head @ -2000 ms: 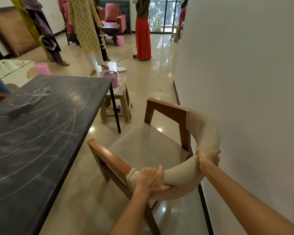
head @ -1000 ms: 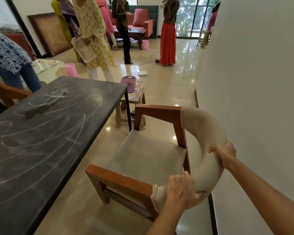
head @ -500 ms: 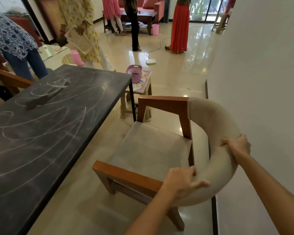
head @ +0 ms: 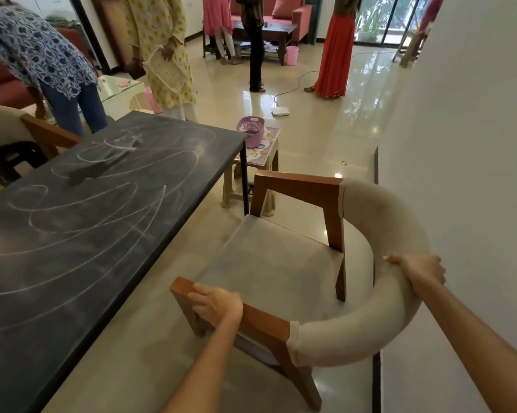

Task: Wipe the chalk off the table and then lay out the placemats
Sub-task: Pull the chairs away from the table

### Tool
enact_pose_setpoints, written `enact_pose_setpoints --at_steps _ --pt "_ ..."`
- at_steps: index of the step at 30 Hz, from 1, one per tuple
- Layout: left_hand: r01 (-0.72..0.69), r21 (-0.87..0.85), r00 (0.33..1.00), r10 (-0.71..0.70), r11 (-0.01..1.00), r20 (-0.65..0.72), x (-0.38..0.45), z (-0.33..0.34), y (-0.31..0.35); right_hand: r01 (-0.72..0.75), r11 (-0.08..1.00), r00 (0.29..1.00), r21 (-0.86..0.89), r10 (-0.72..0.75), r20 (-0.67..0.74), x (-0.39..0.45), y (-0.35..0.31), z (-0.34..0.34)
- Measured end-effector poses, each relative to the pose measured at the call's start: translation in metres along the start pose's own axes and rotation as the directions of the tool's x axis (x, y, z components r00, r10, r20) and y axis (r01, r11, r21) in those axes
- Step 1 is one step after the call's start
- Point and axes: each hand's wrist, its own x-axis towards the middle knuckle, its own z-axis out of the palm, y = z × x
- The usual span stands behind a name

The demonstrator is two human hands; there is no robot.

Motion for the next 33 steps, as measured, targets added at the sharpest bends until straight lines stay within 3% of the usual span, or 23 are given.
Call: enact_pose_setpoints --at_steps 3,7,18,27,31,33 --pt "0.314 -0.394 0.949 -0.297 0.864 0.104 0.010 0.002 0.002 0.003 1.000 1.000 -0.020 -0.003 0.010 -0.001 0.000 -0.001" --pt "0.483 -0.601 0.876 -0.346 0.637 0.337 0.033 0.004 -0.015 0.012 0.999 1.000 -0.044 -0.012 0.009 0.003 0.000 0.001" --pt "0.450 -0.733 0.889 -0.333 0.510 0.314 0.042 0.009 -0.036 0.014 0.999 1.000 -0.044 -0.015 -0.020 -0.002 0.000 0.013" --pt "0.406 -0.761 0.910 -0.300 0.506 0.286 0.058 -0.028 -0.062 0.116 0.993 0.992 -0.039 -0.113 0.057 -0.030 -0.021 0.043" --pt "0.352 -0.776 0.934 -0.254 0.523 0.252 0.078 -0.041 -0.040 0.151 0.988 0.987 0.020 -0.152 0.052 -0.035 -0.050 0.047" --pt "0.356 -0.799 0.929 -0.274 0.485 0.247 0.081 -0.051 -0.039 0.137 0.990 0.989 0.029 -0.139 0.058 -0.042 -0.049 0.050"
